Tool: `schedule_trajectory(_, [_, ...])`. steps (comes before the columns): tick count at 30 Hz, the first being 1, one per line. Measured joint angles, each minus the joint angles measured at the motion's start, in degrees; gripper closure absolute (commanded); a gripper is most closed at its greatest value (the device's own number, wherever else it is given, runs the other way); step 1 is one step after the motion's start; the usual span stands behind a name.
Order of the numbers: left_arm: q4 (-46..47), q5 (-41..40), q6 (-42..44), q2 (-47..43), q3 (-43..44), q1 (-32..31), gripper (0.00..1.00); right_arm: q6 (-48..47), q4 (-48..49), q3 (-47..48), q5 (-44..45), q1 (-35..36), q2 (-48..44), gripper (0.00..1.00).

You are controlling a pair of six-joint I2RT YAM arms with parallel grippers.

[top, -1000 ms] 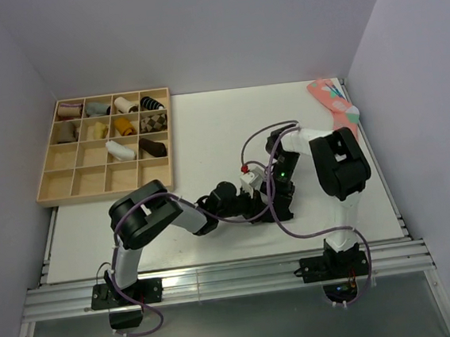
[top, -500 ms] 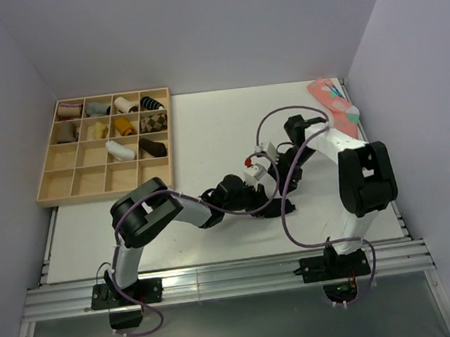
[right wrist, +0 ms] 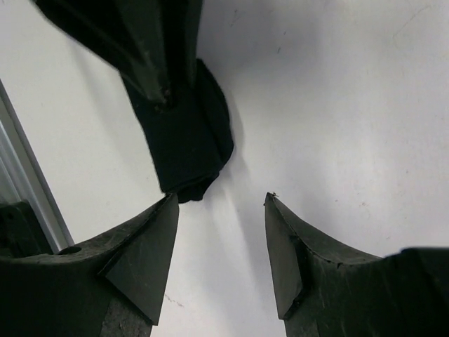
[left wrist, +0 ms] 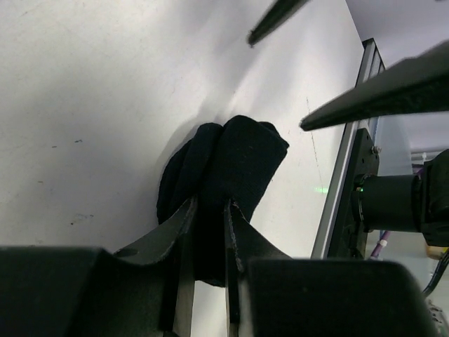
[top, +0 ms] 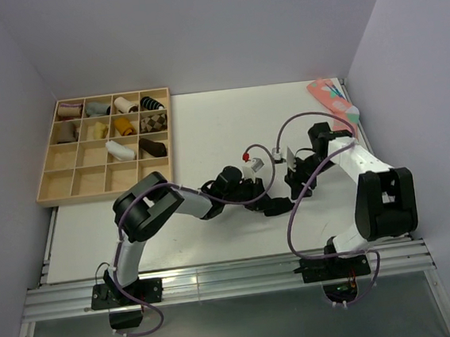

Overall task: Roll the socks
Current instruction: Roll the sock at the center of the board.

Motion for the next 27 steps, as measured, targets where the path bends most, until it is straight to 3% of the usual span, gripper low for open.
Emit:
schedule_trajectory(18, [-9.35,7.39,-3.32,3.26,7.45,2.56,1.00,-11.78,1.62,-10.95,-0.66,-0.81,-14.19,0.35])
schedule_trajectory(27, [-12.35,9.49,-3.80,4.26,9.81,3.06,1.00,-13.44,3.30,-14.01,1.68,3.72,-16.28,0.35])
